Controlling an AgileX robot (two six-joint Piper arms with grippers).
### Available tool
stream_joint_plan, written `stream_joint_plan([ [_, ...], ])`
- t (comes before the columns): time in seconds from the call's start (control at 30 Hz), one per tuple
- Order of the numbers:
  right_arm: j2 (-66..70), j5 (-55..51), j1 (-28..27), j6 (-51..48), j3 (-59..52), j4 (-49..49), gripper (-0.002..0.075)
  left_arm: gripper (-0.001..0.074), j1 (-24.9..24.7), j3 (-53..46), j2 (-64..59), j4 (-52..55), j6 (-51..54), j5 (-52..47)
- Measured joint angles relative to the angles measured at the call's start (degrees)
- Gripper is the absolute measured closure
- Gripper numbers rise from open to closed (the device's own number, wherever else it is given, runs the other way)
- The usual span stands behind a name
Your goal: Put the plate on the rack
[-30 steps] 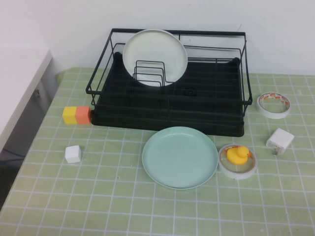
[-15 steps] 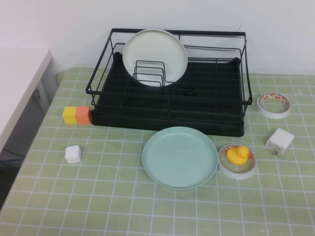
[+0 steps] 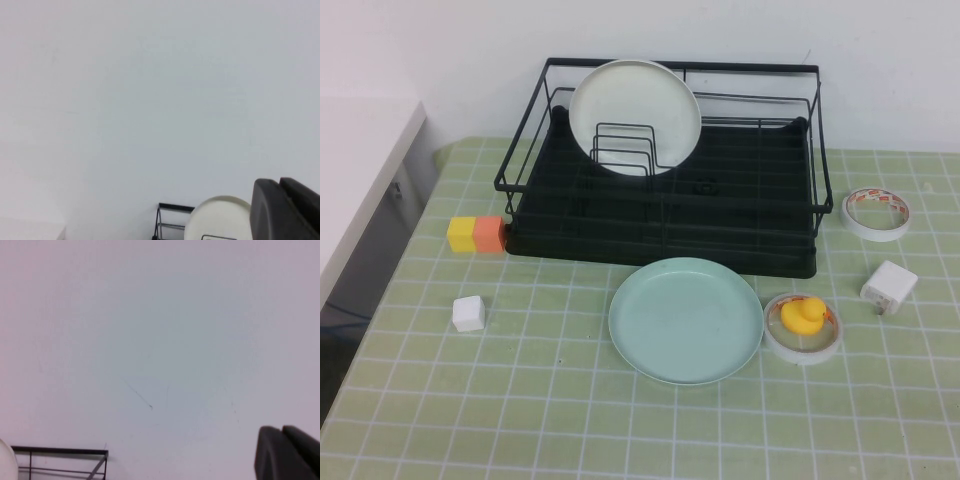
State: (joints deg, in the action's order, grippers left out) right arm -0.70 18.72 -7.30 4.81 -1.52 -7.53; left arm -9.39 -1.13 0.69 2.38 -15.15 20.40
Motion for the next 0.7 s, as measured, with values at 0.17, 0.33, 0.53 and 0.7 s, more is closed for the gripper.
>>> stream_joint_plan([
  [0.17,0.00,0.20,0.00,0.00,0.00,0.25,0.0728,0.0738,0.00,0.00,0.00,-0.93,0.00,2.63],
  [0.33,0.00,-0.57,0.00,0.12,0.12,0.38,0.0728,0.0737,0.00,0.00,0.00,-2.72,-0.38,6.62],
  [0.53,1.44,-14.12,0.00,0.22,10.30,0.38,0.0728,0.0738,0.00,9.83,-1.16,-7.21,1.67,-8.87],
  [0.7,9.45,-27.81,0.00,0.00,19.49,0.38,0.0728,0.0737,0.00,24.39,-12.16,-7.62,4.11,-23.92],
])
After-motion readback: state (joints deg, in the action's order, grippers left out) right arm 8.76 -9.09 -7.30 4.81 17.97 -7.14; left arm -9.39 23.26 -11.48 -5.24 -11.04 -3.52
